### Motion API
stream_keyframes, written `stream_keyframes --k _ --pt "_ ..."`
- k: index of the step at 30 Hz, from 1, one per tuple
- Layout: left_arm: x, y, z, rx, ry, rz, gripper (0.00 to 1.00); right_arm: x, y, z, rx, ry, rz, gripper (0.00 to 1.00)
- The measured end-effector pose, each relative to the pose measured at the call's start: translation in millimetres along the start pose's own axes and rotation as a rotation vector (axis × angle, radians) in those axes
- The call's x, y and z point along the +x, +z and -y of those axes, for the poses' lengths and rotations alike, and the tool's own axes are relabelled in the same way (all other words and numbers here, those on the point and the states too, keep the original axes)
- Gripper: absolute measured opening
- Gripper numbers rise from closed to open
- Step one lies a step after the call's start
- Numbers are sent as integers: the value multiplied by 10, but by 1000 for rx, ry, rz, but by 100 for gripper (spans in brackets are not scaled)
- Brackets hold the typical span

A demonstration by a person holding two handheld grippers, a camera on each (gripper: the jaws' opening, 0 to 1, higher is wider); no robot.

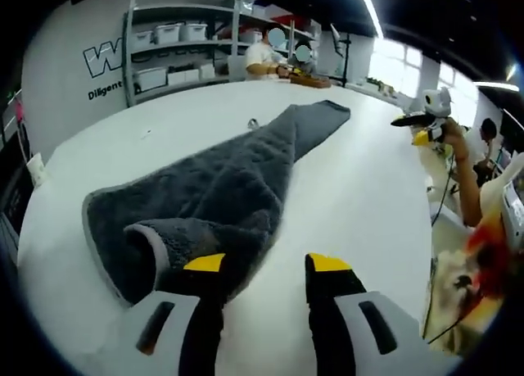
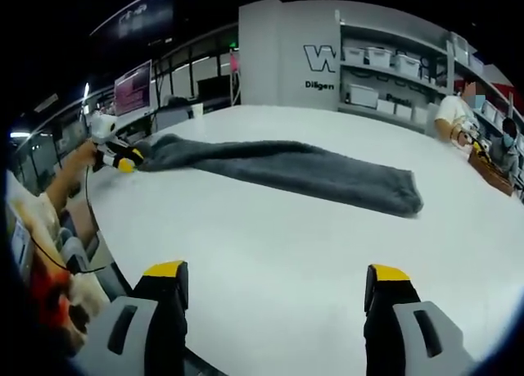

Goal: Open the folded towel by lifting each exposed corner and separating the folded layers until the towel lies flat within the target outline without major curled edges

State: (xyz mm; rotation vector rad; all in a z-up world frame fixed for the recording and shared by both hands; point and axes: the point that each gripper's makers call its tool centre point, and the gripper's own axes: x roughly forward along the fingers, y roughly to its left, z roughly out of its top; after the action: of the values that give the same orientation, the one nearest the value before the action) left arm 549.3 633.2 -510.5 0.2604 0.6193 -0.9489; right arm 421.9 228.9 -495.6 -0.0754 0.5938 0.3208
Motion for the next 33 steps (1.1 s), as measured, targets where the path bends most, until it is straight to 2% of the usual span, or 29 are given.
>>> stream_keyframes --k 2,6,8,10,13,17,20,21,22,24,29,31,33 --pt "-52 24 65 -3 4 8 56 10 -3 -11 0 2 -2 89" --pt "-189 148 120 -3 49 69 73 37 -30 -38 -2 8 -15 89" --pt "-261 162 128 -35 73 81 85 41 -31 -48 -3 9 -18 89" --pt "-318 181 138 -50 88 107 93 44 -27 -54 -5 10 -17 89" --pt "-382 210 154 -73 92 146 93 55 -30 -65 -6 9 -20 89" --pt "-443 222 185 -109 93 182 100 82 -55 -84 -7 12 -31 89" --pt "-475 225 214 -132 101 205 100 102 -74 -103 -10 12 -40 89" --pt "-535 206 193 -172 127 219 100 117 -76 -116 -12 11 -44 88" --pt "-566 228 170 -178 147 245 100 132 -72 -123 -9 10 -45 88" --pt "-603 224 162 -184 155 255 100 155 -77 -151 -19 14 -54 89" --pt "-673 156 128 -193 171 259 100 193 -27 -183 -26 21 -48 89" --pt "-655 60 105 -195 172 227 100 205 4 -170 -25 30 -38 88" --pt "-633 -7 65 -210 177 219 100 216 30 -102 20 42 -32 87"
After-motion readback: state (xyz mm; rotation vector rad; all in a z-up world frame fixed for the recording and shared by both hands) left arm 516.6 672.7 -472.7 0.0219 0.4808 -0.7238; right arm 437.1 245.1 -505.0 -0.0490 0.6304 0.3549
